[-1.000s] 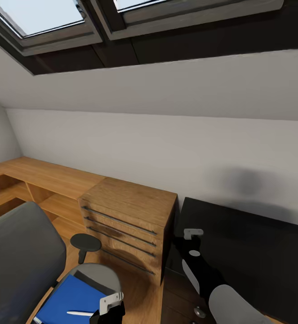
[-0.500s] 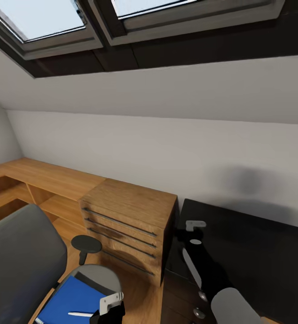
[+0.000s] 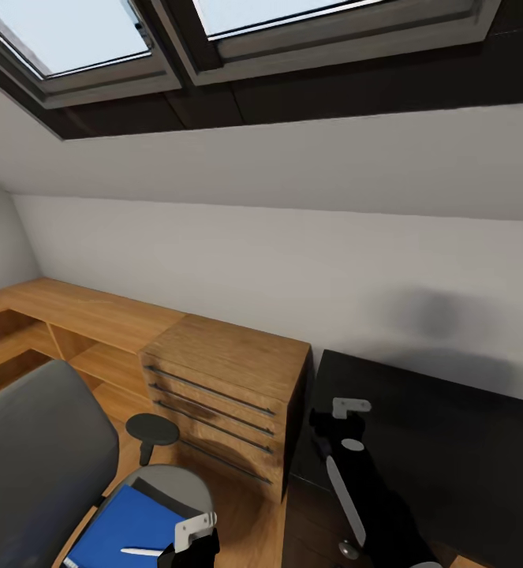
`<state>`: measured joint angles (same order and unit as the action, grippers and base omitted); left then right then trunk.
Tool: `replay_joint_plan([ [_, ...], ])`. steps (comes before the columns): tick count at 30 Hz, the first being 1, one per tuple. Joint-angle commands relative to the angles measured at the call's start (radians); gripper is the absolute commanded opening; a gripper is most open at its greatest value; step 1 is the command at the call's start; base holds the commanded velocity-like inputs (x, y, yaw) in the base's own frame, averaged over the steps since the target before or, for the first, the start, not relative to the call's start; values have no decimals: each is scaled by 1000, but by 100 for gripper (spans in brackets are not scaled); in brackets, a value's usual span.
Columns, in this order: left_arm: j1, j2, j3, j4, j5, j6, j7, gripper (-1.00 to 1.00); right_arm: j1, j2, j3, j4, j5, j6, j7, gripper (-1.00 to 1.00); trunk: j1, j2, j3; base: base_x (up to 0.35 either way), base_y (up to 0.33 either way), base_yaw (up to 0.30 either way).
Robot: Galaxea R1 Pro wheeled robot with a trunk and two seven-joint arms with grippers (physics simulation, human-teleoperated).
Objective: In the bedroom, organize the workspace by keeping the computer under the desk, ensuring the monitor is on the desk, placing the keyboard on the desk next to the monitor, placing the mouse on the desk next to the keyboard, moving the folder from the swivel chair onto the desk next to the mouse, stacking the notebook on top of the folder with the pen on top of the notebook, and positioning the swivel chair next to the desk.
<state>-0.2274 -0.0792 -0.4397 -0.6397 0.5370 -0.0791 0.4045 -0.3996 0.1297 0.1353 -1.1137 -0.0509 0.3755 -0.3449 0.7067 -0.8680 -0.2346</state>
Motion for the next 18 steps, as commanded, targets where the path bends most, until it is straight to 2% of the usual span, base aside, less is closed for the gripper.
replay_joint_plan([
  [1, -1, 1, -7, 0, 11, -7, 7, 100, 1, 0, 2, -4, -5, 5, -7, 100, 0, -1, -1, 0, 0, 0],
  [15, -1, 1, -7, 0, 11, -7, 4, 100, 8, 3, 5, -14, -9, 8, -7, 100, 0, -1, -1, -1, 0, 0],
  [18, -1, 1, -7, 0, 11, -7, 4, 100, 8, 4, 5, -14, -10, 7, -7, 100, 0, -1, -1, -108, 0, 0],
])
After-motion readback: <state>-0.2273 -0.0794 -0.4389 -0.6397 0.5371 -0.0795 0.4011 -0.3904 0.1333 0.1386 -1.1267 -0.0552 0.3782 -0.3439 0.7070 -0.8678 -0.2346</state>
